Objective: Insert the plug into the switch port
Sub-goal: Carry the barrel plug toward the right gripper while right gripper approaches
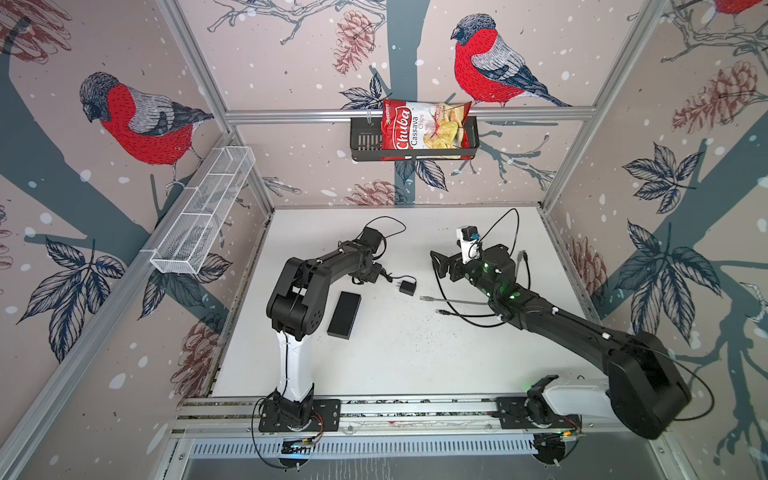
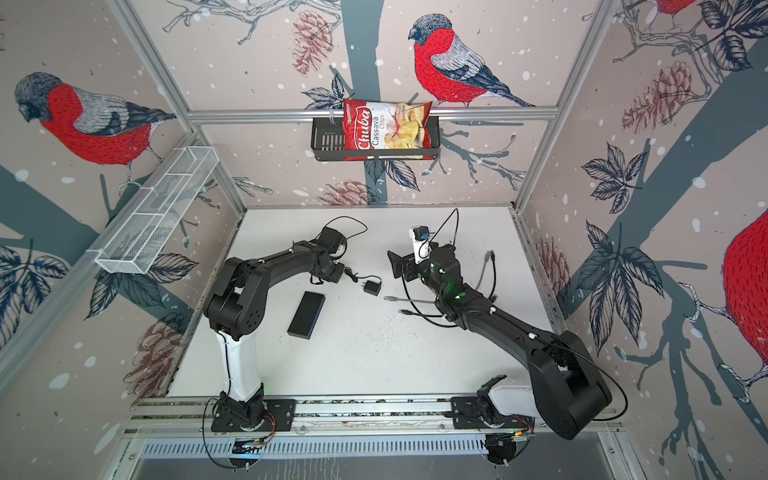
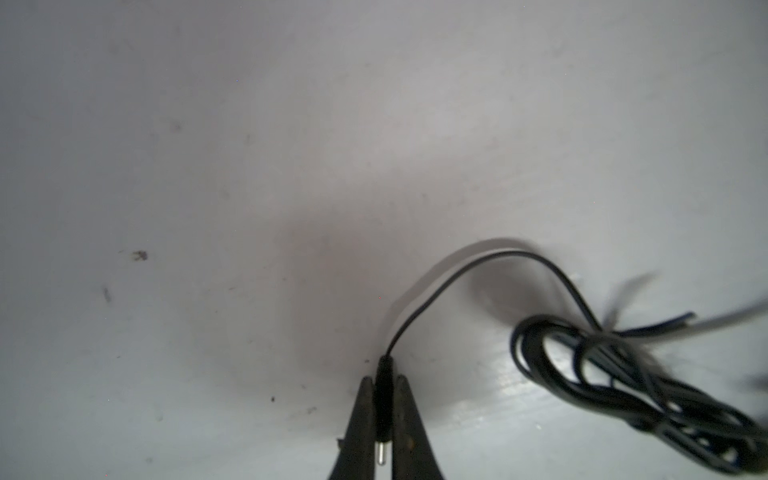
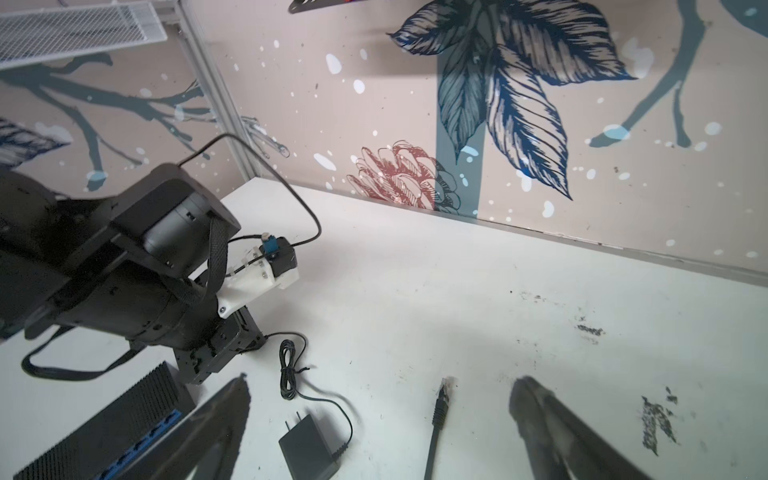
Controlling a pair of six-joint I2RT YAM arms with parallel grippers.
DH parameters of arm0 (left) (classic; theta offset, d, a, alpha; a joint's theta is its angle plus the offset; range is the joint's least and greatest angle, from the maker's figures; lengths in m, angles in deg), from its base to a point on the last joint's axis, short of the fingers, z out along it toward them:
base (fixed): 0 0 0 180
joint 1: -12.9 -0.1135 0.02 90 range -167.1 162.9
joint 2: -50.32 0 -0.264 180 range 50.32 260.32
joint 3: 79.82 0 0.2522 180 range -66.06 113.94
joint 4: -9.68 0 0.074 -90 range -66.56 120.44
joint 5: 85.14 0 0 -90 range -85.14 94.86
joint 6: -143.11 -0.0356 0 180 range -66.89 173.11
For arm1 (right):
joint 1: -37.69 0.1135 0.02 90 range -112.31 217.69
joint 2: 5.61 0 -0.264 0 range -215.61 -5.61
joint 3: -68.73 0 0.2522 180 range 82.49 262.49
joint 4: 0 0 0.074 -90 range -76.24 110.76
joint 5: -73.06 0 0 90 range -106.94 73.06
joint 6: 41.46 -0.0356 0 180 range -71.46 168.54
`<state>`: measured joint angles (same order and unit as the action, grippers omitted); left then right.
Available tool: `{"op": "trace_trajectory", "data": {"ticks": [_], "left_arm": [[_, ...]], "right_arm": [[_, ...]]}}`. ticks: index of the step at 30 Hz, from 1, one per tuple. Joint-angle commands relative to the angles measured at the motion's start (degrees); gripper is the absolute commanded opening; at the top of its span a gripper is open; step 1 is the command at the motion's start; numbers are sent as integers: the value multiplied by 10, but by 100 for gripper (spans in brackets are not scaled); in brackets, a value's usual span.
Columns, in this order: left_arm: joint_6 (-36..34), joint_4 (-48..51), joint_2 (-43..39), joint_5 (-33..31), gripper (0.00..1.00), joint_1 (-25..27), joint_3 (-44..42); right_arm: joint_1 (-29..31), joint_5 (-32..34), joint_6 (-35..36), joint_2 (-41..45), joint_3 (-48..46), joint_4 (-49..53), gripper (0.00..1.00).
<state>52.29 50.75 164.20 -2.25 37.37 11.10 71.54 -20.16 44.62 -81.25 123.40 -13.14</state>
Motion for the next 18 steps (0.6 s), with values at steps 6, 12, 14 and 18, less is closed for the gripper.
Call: {"op": "trace_trajectory", "data": {"ticks": [6,12,14,18], "left_arm": [[-66,-77,-86,30,0,44,-44],[-94,-137,-148,79,0,59,-91],[-106,-161,-165,84,1,68,-112],[-142,-196,-184,90,2,92,-139]], "right_arm": [[-3,-52,75,-44,2,-54,100],[-21,-129,122,-46,-78,-203,100],[-20,-151,155,-53,-67,-181,100],[-21,-214,206,-78,-11,-70,100]]}}
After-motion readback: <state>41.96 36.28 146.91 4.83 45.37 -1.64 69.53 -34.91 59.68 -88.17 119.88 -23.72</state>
